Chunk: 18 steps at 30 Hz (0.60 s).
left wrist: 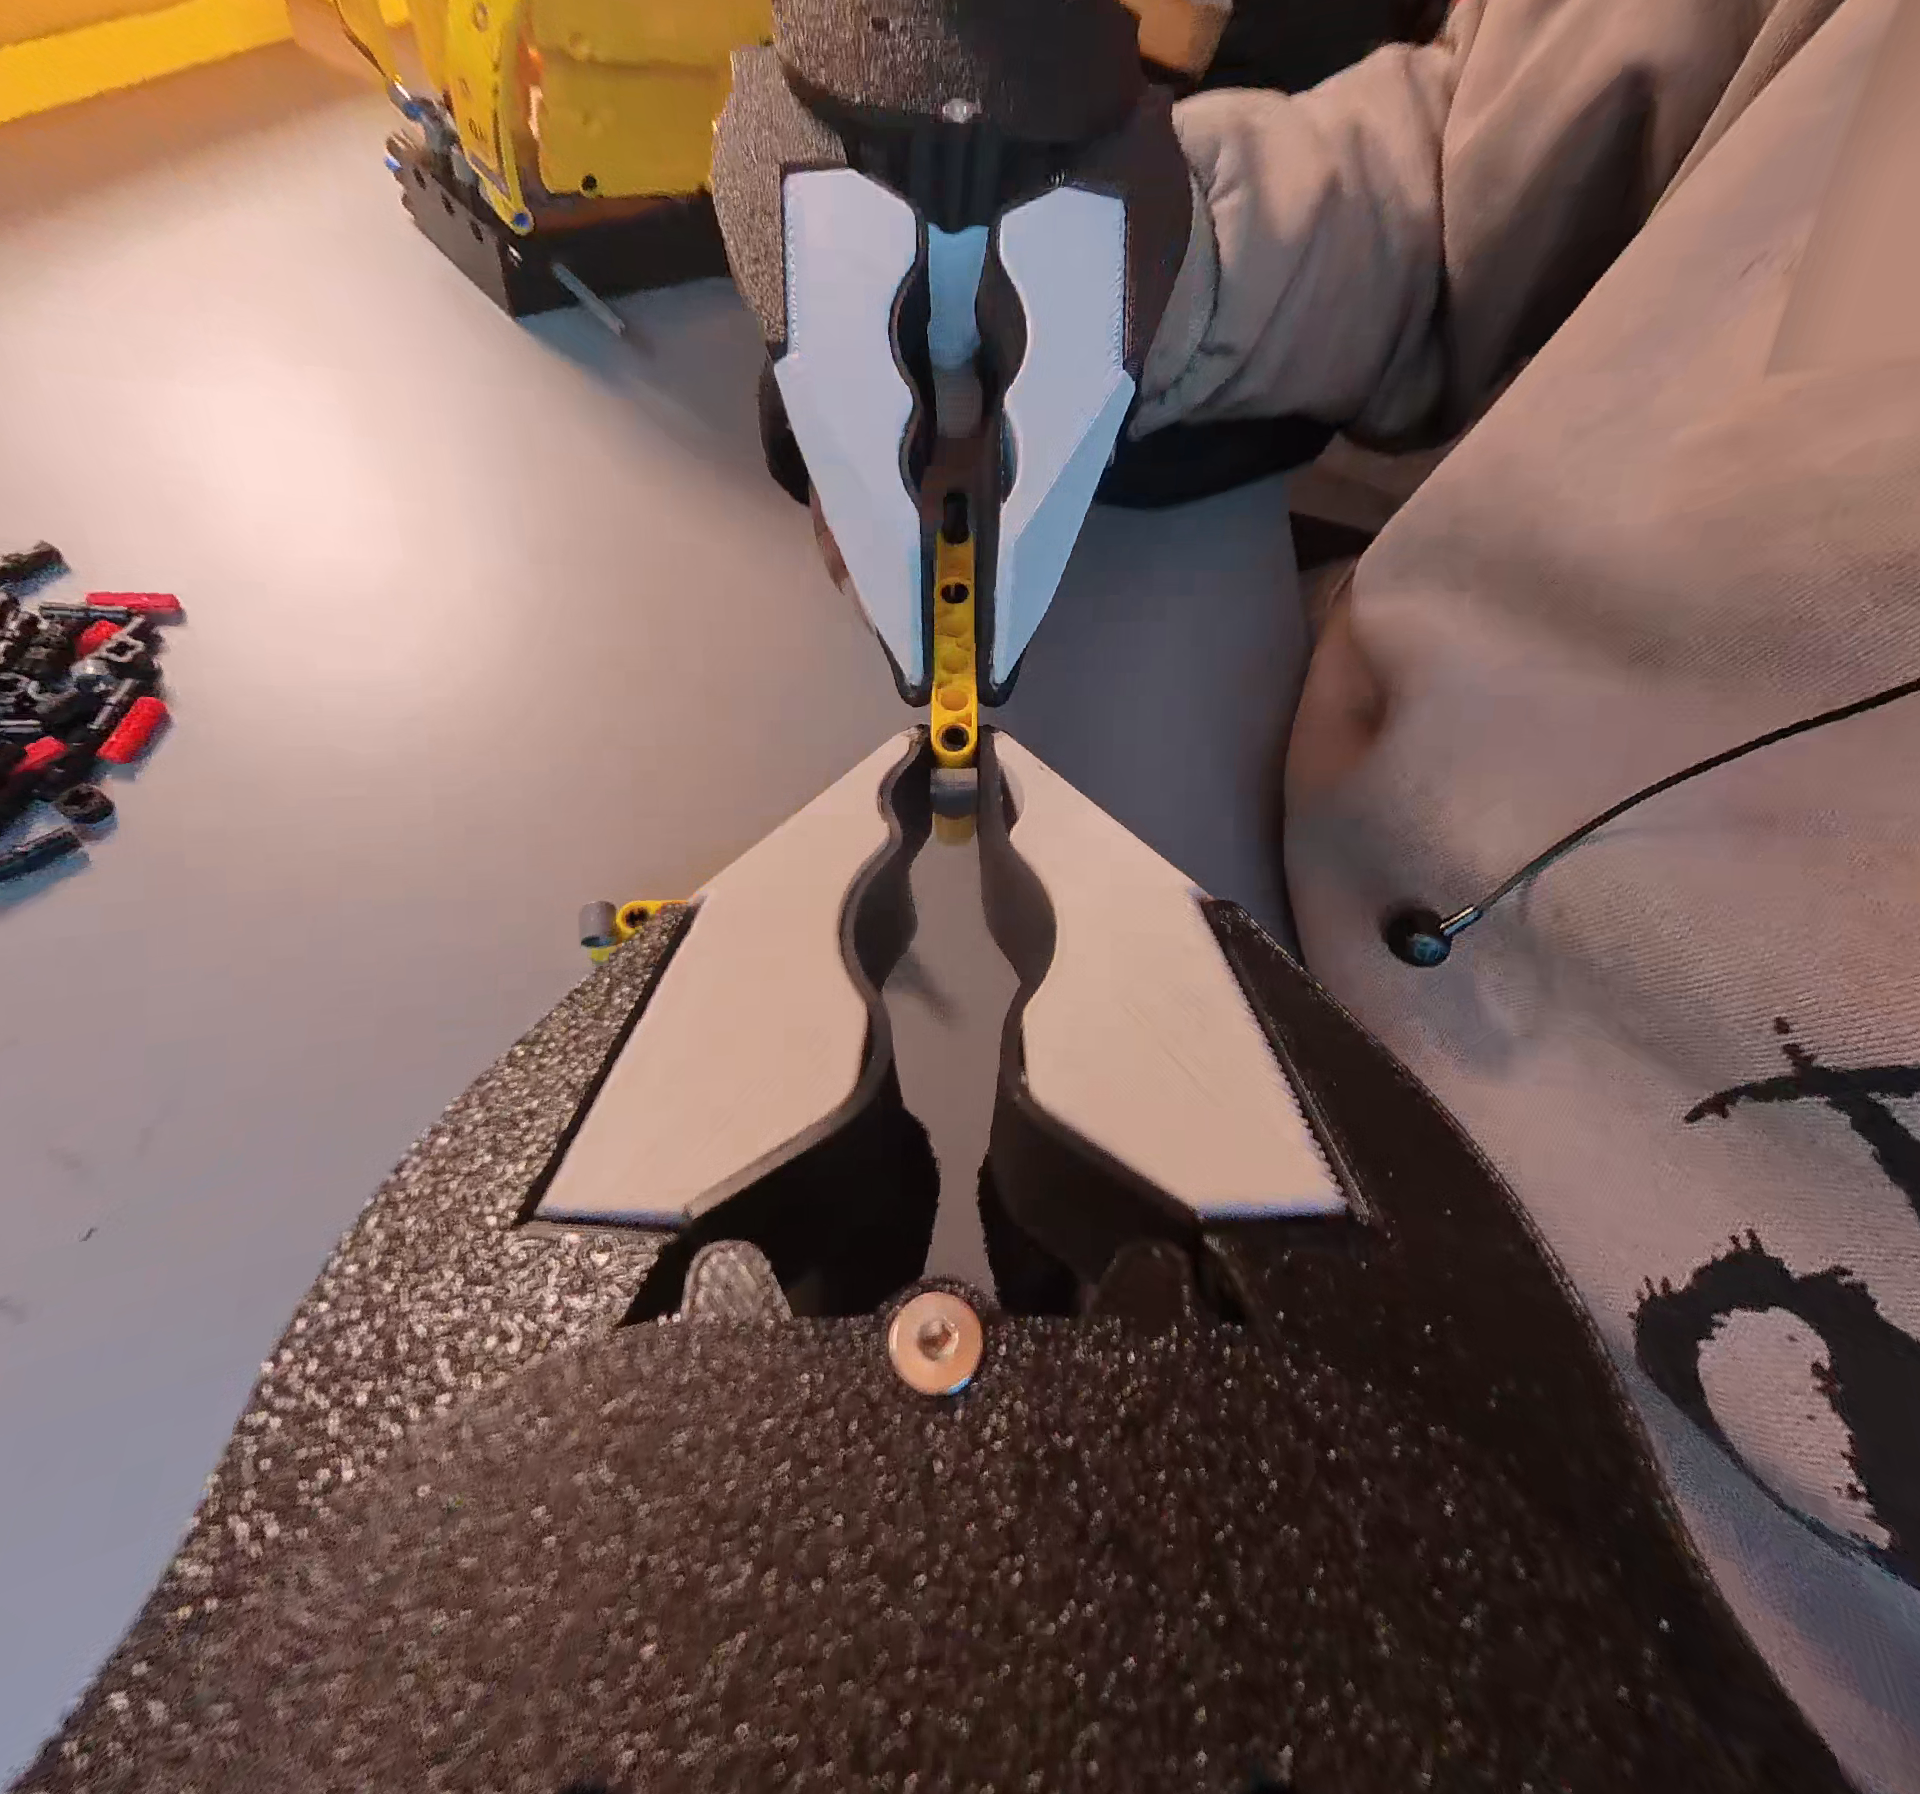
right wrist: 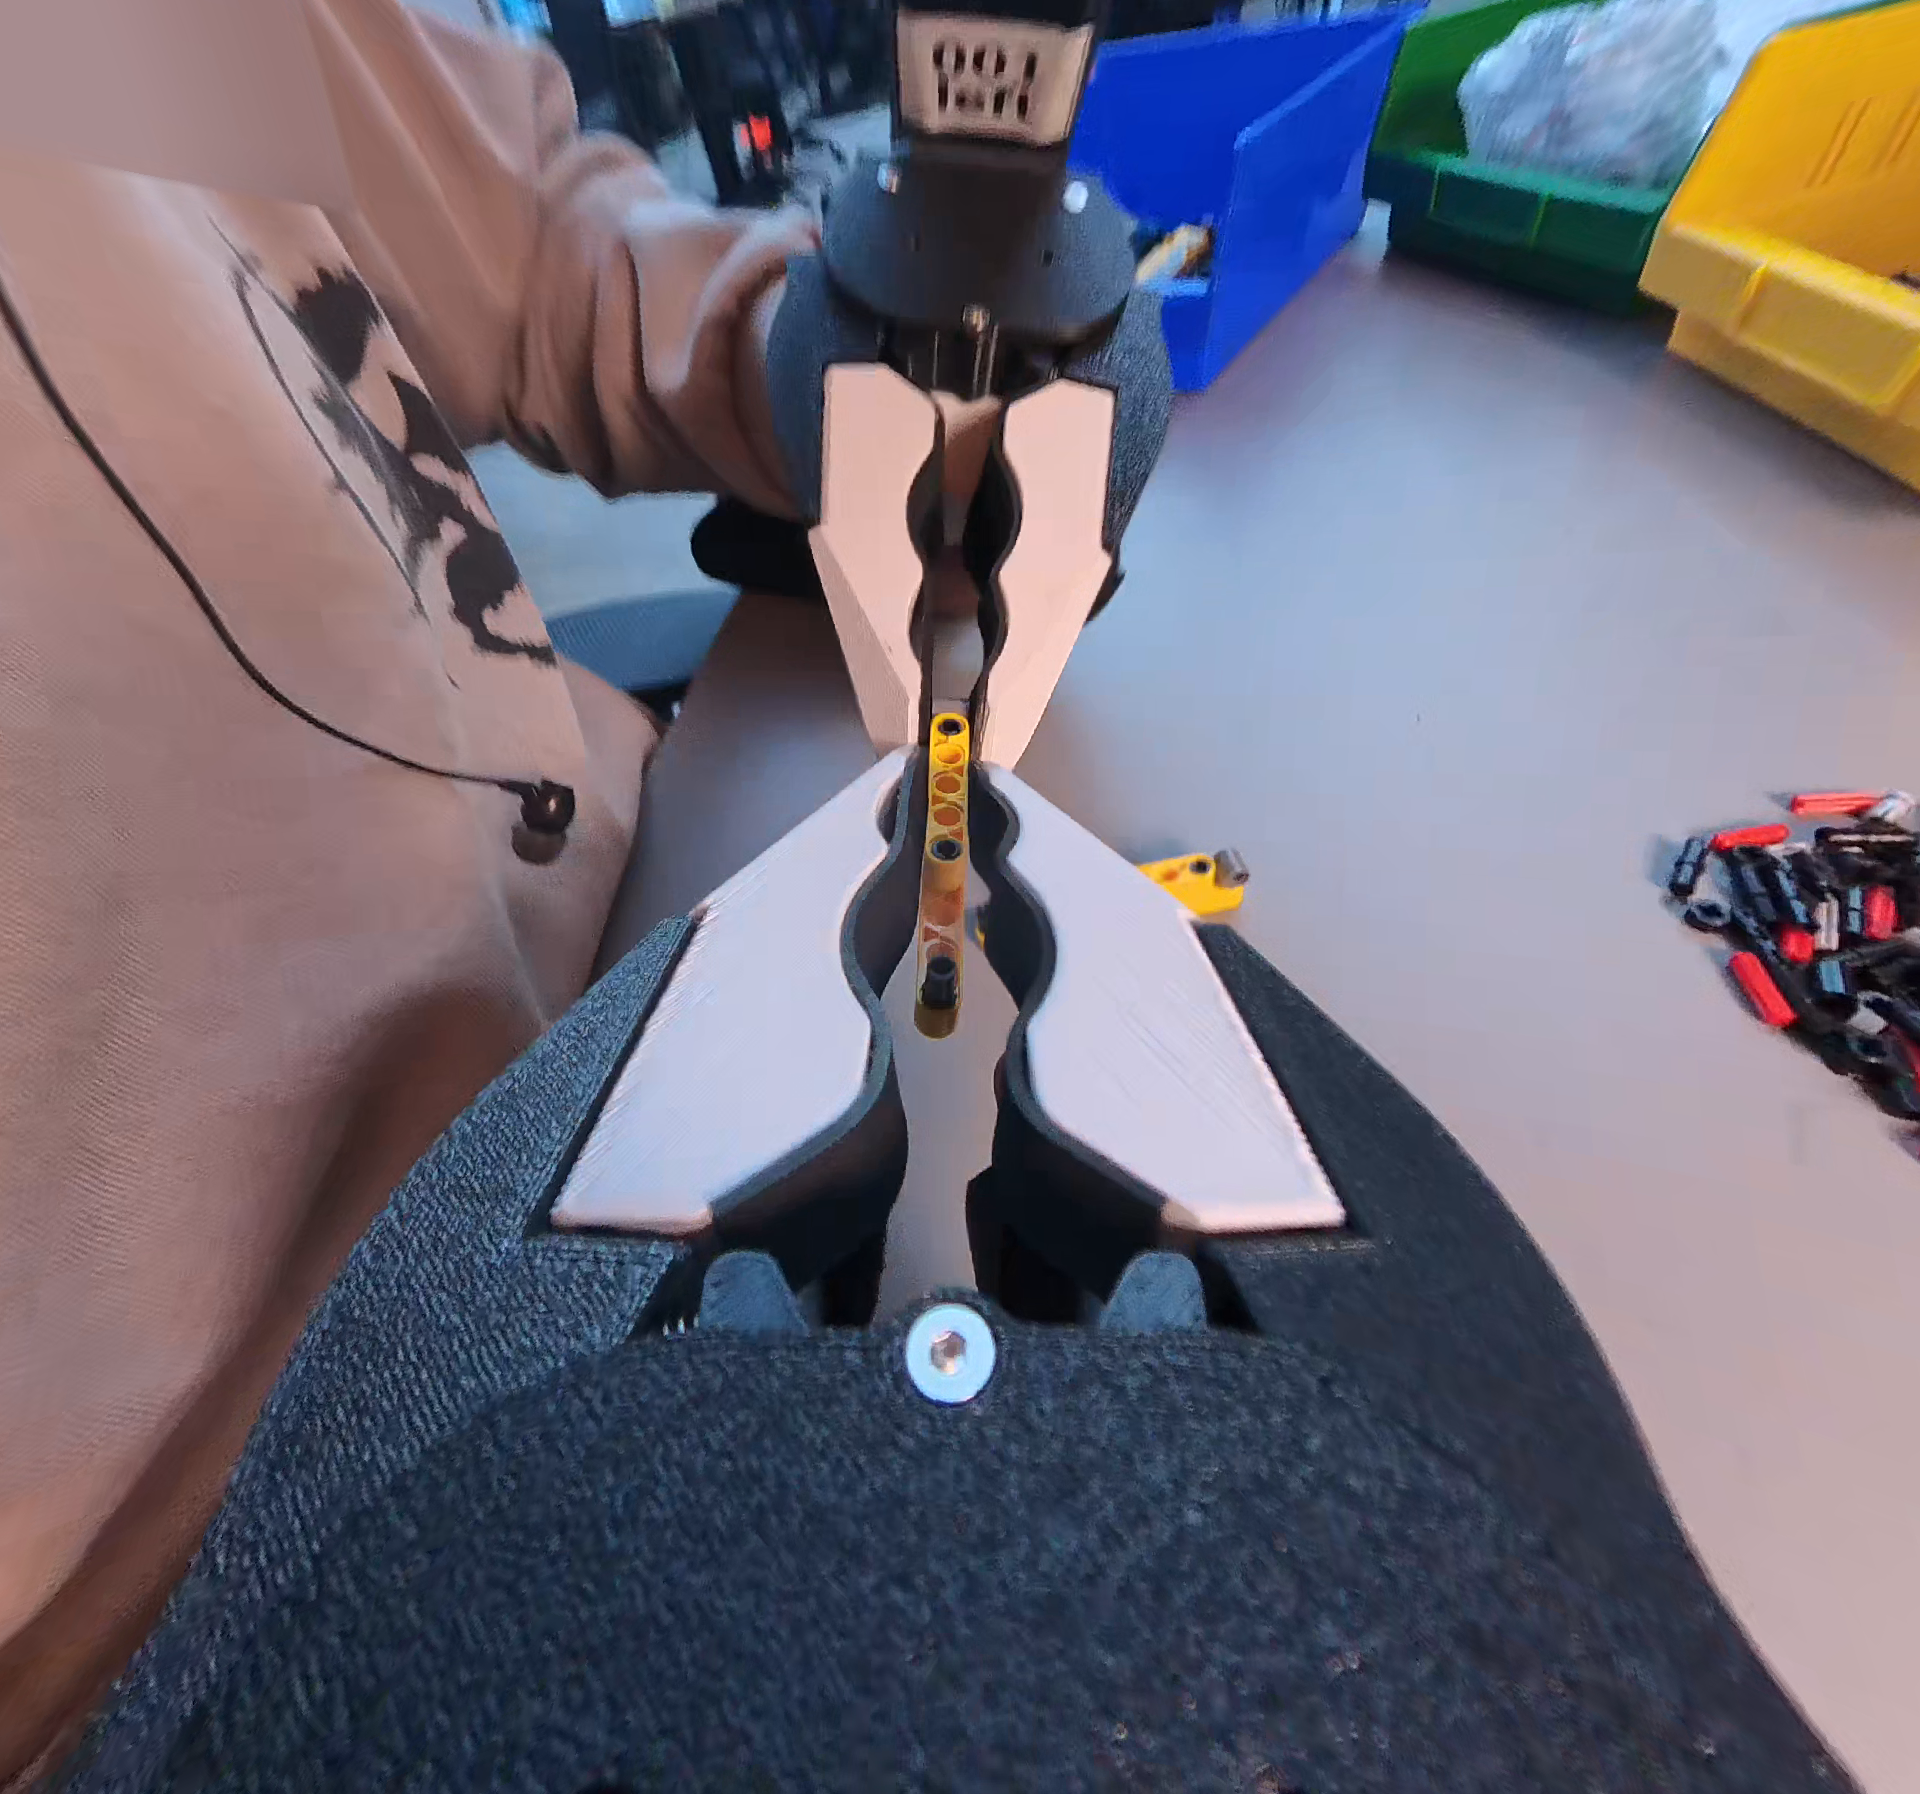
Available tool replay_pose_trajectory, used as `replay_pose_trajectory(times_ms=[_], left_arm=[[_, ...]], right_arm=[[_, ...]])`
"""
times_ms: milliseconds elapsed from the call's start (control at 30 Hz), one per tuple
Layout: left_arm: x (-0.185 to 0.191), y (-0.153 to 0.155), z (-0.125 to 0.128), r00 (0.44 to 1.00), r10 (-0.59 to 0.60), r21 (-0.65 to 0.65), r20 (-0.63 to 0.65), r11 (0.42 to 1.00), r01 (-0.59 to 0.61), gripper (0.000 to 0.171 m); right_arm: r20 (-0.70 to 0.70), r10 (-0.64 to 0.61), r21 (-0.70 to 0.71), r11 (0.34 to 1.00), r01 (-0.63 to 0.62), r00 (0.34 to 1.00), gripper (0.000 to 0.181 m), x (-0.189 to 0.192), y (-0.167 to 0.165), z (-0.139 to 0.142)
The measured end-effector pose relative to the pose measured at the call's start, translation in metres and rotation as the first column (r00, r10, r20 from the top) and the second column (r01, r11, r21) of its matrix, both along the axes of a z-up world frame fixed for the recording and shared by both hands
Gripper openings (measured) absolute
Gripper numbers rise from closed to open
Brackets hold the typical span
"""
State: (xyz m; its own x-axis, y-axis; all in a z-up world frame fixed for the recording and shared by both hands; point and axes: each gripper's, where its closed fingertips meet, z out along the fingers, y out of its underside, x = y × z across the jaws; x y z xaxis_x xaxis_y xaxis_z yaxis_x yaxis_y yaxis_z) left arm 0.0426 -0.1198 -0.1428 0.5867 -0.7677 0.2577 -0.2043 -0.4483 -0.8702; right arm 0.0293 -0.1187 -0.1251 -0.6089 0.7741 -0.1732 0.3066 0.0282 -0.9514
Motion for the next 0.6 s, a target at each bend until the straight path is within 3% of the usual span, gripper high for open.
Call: replay_pose_trajectory(times_ms=[33, 67, 100, 133, 167, 233, 300, 367, 467, 600], left_arm=[[0.001, 0.001, 0.003, 1.0, 0.002, 0.002, 0.024, 1.0, -0.003, 0.007], [0.003, -0.001, -0.01, 0.999, -0.005, -0.026, -0.037, 1.0, 0.004, 0.007], [0.009, -0.011, -0.048, 0.976, -0.073, -0.061, -0.207, 0.996, 0.061, 0.006], [0.028, -0.02, -0.045, 0.974, -0.127, -0.051, -0.188, 0.991, 0.12, 0.007], [0.04, -0.017, -0.017, 0.99, -0.113, 0.016, -0.081, 0.993, 0.115, 0.007], [0.027, 0.002, 0.02, 0.998, -0.056, 0.094, -0.015, 0.994, 0.058, 0.006], [0.015, 0.013, 0.016, 0.997, -0.035, 0.088, -0.074, 0.995, 0.042, 0.006], [0.011, 0.018, 0.008, 0.996, -0.028, 0.065, -0.08, 0.997, 0.034, 0.006], [0.007, 0.026, 0.007, 0.997, -0.008, 0.08, -0.07, 0.997, 0.014, 0.006], [0.004, 0.029, 0.014, 1.0, 0.009, 0.103, -0.011, 0.995, -0.008, 0.006]], right_arm=[[-0.023, -0.004, -0.047, 0.999, 0.003, 1.0, 0.004, 0.0, 0.001, 0.007], [-0.049, -0.028, -0.085, 0.996, 0.024, 0.998, 0.0, -0.003, 0.005, 0.02], [-0.17, -0.055, -0.321, 0.947, -0.002, 0.984, 0.0, -0.002, 0.015, 0.063], [-0.259, -0.092, -0.35, 0.937, -0.005, 0.962, 0.0, 0.0, 0.03, 0.088], [-0.292, -0.112, -0.188, 0.98, 0.057, 0.95, 0.0, 0.0, 0.036, 0.095], [-0.355, -0.164, -0.157, 0.981, 0.115, 0.92, 0.0, 0.006, 0.045, 0.113], [-0.278, -0.143, -0.166, 0.981, 0.098, 0.95, 0.0, 0.009, 0.045, 0.097], [-0.216, -0.12, -0.069, 0.992, 0.108, 0.969, 0.0, 0.009, 0.039, 0.073], [-0.075, -0.035, 0.108, 0.993, 0.043, 0.997, 0.024, 0.014, 0.028, 0.034], [0.01, -0.057, 0.183, 0.982, 0.055, 0.998, 0.02, 0.011, 0.033, 0.007]])
